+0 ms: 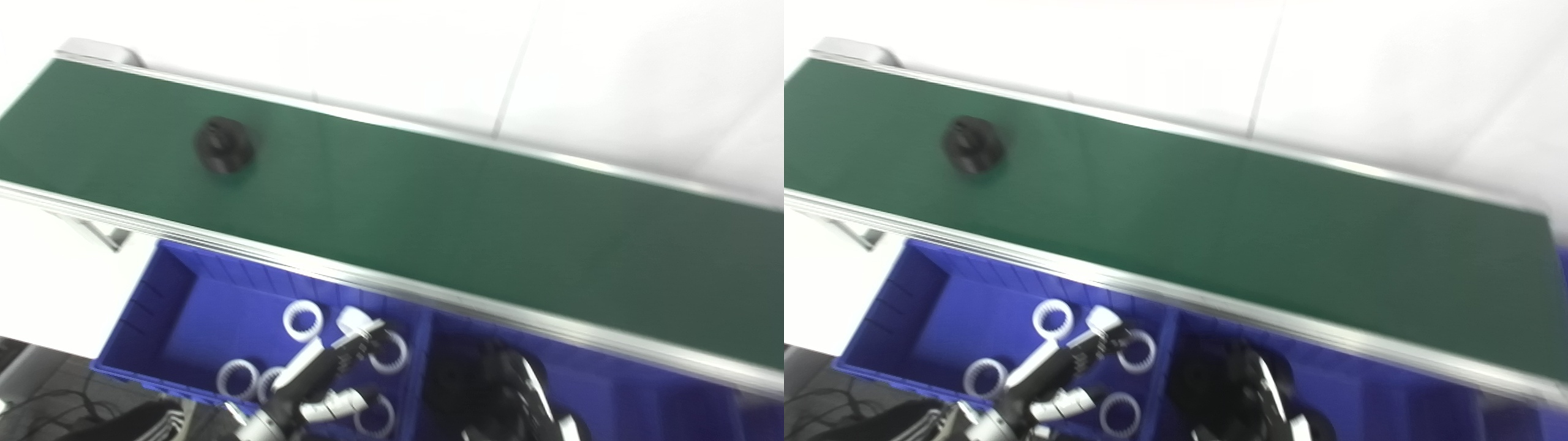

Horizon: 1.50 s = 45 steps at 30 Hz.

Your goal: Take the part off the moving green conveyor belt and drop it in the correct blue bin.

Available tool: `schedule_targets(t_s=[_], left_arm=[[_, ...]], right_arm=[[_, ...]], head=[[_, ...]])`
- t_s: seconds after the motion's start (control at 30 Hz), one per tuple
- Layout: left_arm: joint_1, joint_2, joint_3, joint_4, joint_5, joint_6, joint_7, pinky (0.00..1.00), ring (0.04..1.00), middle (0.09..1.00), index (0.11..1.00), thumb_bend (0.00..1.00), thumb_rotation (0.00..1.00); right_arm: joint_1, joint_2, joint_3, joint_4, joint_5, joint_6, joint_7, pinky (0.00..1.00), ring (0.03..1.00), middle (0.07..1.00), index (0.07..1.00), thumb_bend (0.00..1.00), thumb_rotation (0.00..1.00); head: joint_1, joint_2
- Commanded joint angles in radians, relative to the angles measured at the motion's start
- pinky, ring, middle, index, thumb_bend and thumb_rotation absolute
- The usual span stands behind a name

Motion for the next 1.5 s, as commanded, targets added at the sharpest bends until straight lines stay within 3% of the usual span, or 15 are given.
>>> schedule_targets(t_s=[0.0, 0.23, 0.43, 0.57, 0.77, 0.97, 1.1, 1.33, 1.47], left_arm=[[-0.035, 0.019, -0.007, 0.007, -0.012, -0.036, -0.013, 0.91, 0.963, 0.975, 0.927, 0.55, 0.74], [-0.055, 0.010, 0.005, 0.051, -0.078, -0.036, -0.068, 0.91, 0.966, 0.979, 0.921, 0.59, 0.65], [-0.067, 0.002, 0.028, 0.071, -0.087, -0.036, -0.094, 0.91, 0.957, 0.967, 0.911, 0.57, 0.62], [-0.070, -0.007, 0.053, 0.094, -0.116, -0.036, -0.138, 0.90, 0.958, 0.969, 0.907, 0.53, 0.53], [-0.068, -0.027, 0.093, 0.112, -0.108, -0.036, -0.169, 0.90, 0.954, 0.961, 0.907, 0.53, 0.63], [-0.075, -0.060, 0.141, 0.142, -0.134, -0.036, -0.236, 0.87, 0.938, 0.958, 0.907, 0.54, 0.65], [-0.076, -0.062, 0.149, 0.136, -0.085, -0.036, -0.217, 0.85, 0.933, 0.961, 0.911, 0.55, 0.70], [-0.086, -0.056, 0.147, 0.137, -0.066, -0.036, -0.210, 0.89, 0.946, 0.967, 0.923, 0.53, 0.72], [-0.089, -0.054, 0.149, 0.141, -0.069, -0.036, -0.210, 0.86, 0.933, 0.957, 0.915, 0.54, 0.71]], right_arm=[[-0.005, 0.003, -0.002, -0.008, 0.029, -0.059, 0.009, 0.88, 0.941, 0.970, 0.970, 0.71, 0.45], [-0.018, 0.005, -0.001, 0.012, 0.017, -0.064, 0.002, 0.88, 0.944, 0.975, 0.974, 0.70, 0.44], [-0.026, 0.016, -0.005, 0.022, -0.001, -0.061, -0.009, 0.85, 0.928, 0.963, 0.961, 0.71, 0.44], [-0.027, 0.021, 0.000, 0.025, 0.001, -0.067, -0.023, 0.82, 0.910, 0.957, 0.952, 0.71, 0.44], [-0.025, 0.004, 0.030, -0.030, 0.009, -0.068, -0.062, 0.80, 0.890, 0.942, 0.947, 0.74, 0.48], [-0.037, 0.012, 0.027, -0.137, 0.003, -0.068, -0.085, 0.76, 0.867, 0.902, 0.926, 0.76, 0.48], [-0.060, 0.020, 0.015, -0.184, -0.029, -0.067, -0.084, 0.77, 0.874, 0.917, 0.939, 0.72, 0.50], [-0.162, 0.031, -0.005, -0.266, -0.048, -0.063, -0.068, 0.72, 0.838, 0.900, 0.920, 0.69, 0.45], [-0.233, 0.044, -0.023, -0.316, -0.070, -0.006, -0.039, 0.68, 0.818, 0.883, 0.910, 0.74, 0.49]], head=[[0.001, -0.005], [-0.018, -0.024], [-0.040, -0.050], [-0.053, -0.073], [-0.062, -0.094], [-0.075, -0.115], [-0.086, -0.132], [-0.120, -0.143], [-0.128, -0.143]])
